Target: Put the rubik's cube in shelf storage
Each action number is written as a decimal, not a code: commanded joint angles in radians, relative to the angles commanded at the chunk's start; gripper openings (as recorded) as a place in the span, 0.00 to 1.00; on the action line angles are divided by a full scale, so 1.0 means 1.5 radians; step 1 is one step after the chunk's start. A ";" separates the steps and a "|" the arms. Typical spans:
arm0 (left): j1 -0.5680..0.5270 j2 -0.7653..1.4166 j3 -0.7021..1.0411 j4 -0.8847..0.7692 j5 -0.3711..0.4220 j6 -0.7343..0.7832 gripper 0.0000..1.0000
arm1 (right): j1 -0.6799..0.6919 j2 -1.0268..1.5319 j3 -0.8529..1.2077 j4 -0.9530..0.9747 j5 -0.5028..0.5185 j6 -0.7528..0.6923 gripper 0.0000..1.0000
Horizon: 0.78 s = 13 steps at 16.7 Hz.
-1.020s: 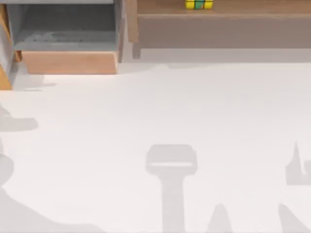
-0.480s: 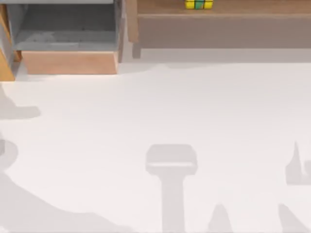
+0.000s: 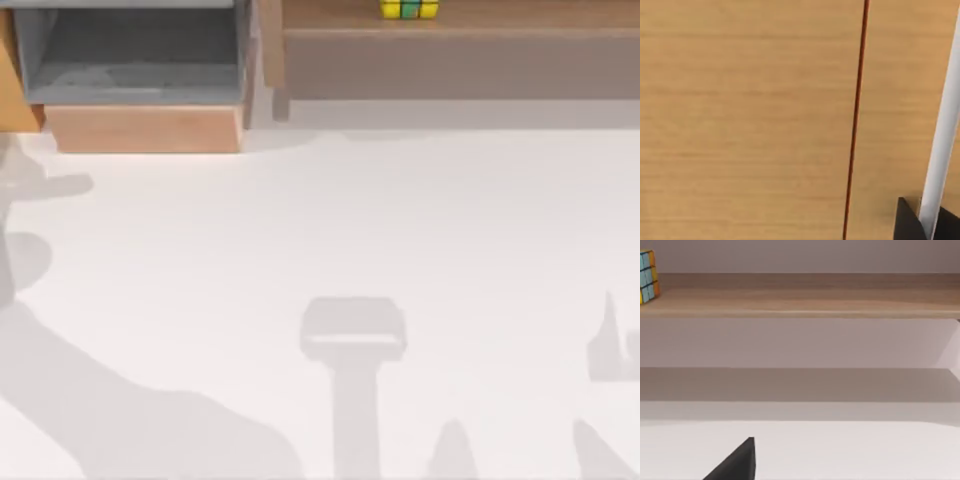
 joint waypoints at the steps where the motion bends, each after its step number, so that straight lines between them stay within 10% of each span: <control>1: -0.001 0.001 0.001 -0.001 -0.001 0.000 0.00 | 0.000 0.000 0.000 0.000 0.000 0.000 1.00; 4: -0.001 0.001 0.001 -0.001 -0.001 0.000 0.00 | 0.000 0.000 0.000 0.000 0.000 0.000 1.00; 13: -0.001 0.001 0.001 -0.001 -0.001 0.000 0.68 | 0.000 0.000 0.000 0.000 0.000 0.000 1.00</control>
